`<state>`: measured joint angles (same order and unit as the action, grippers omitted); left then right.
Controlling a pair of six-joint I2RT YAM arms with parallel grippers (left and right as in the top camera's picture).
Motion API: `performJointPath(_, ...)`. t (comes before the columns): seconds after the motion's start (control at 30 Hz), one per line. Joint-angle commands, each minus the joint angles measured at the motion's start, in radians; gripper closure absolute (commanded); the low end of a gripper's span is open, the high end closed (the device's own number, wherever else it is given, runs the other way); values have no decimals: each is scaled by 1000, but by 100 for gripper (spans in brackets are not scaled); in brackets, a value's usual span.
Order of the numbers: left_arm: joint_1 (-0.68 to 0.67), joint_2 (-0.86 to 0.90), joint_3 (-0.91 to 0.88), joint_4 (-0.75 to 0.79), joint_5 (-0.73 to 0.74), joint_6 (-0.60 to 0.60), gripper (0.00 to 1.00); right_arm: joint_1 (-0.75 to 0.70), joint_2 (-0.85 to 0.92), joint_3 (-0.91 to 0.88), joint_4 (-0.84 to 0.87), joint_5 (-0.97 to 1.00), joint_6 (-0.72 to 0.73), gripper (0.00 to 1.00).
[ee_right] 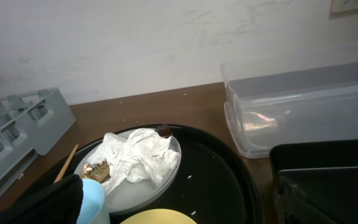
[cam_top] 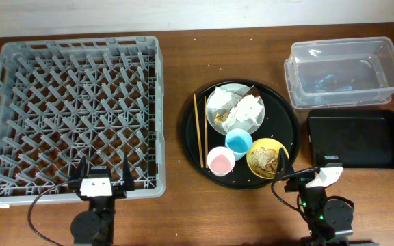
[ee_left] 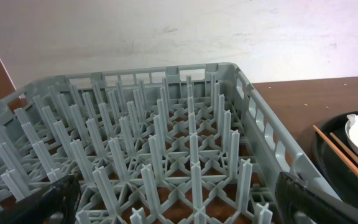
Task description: Sort waste into correct bins and load items into the dishwasher rack
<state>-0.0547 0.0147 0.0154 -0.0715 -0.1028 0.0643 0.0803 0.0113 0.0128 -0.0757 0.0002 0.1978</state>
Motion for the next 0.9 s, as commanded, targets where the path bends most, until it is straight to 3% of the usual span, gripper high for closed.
performJointPath(0.0,5,-10,-6,-1,10,16,1,6,-6,-7,-3,8,-6,2)
performJointPath(0.77,5,-10,-6,6,10,16,1,6,-6,-7,-3,11,-6,2)
performJointPath(0.87,5,-10,-6,43,6,16,1,6,-6,-7,5,-76,-6,2)
